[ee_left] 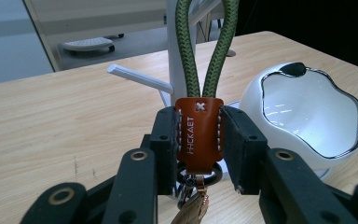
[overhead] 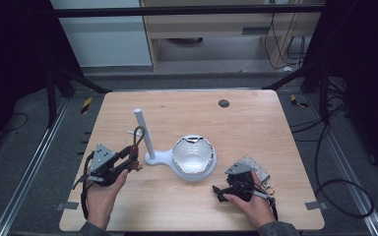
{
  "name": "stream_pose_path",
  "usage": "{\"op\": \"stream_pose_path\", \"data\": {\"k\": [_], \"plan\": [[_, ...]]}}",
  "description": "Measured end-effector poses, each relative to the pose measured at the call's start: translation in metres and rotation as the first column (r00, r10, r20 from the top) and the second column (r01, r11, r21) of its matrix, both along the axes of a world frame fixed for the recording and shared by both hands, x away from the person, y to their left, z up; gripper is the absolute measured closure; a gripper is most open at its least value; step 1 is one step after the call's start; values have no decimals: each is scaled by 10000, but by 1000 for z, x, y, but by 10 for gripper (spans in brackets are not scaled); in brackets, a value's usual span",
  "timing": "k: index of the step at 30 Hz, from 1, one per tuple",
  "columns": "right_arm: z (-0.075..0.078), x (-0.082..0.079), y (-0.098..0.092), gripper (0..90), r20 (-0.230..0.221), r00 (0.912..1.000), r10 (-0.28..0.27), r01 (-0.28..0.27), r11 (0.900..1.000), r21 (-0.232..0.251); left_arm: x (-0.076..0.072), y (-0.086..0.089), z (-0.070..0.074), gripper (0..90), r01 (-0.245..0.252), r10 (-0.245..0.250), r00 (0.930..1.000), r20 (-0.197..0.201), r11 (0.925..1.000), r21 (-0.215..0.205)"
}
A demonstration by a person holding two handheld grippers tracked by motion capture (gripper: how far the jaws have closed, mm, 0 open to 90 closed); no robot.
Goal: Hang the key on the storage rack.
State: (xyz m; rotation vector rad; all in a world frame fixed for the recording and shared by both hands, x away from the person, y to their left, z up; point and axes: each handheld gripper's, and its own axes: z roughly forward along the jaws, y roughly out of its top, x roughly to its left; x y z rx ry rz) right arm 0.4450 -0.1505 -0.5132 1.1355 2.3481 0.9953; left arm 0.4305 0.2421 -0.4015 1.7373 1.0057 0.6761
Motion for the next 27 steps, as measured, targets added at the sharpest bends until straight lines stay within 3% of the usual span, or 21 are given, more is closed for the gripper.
{"op": "stream_pose_path", "data": {"k": [12,27], "plan": [[0,0,0,3,-35,10000,11,-11,10000,37,10,-5,-8,660,-110,114,9995,-310,9998,139],[0,0,0,3,-42,10000,15,-15,10000,48,18,-9,-11,659,-117,118,9980,-625,9999,8]]}}
